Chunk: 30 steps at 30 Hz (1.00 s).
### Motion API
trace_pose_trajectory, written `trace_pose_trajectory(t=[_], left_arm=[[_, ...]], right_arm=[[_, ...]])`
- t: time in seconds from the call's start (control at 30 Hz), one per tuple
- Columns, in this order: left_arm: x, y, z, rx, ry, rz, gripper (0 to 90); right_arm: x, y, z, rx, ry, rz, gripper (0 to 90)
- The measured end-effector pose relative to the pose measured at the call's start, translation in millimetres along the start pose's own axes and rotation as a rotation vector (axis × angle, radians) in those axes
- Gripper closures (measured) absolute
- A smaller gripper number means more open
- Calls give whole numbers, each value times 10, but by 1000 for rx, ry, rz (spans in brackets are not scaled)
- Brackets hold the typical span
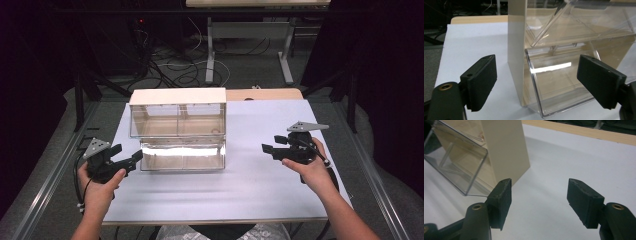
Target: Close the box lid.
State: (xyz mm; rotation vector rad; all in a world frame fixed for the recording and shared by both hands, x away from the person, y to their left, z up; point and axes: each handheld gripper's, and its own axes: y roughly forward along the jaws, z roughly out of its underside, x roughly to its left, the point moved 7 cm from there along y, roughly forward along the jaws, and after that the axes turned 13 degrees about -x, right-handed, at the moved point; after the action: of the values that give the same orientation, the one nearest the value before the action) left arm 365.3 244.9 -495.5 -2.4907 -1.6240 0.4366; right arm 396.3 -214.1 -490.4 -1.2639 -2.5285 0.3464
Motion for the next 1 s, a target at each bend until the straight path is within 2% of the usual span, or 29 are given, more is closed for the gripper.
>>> trace_pose_trajectory(t=[0.17,0.23,0.4,0.8,1.0], left_arm=[[23,15,59,0,-10,6,156],[30,17,71,3,-7,5,152],[58,43,155,19,-9,7,131],[155,77,292,31,-22,-22,84],[144,102,354,40,-6,-12,46]], right_arm=[[-122,-4,73,-13,-21,55,308],[-162,6,106,-23,-20,62,257],[-264,30,218,-20,-15,88,194],[-428,74,423,-13,-7,133,151],[-460,103,518,-27,18,130,145]])
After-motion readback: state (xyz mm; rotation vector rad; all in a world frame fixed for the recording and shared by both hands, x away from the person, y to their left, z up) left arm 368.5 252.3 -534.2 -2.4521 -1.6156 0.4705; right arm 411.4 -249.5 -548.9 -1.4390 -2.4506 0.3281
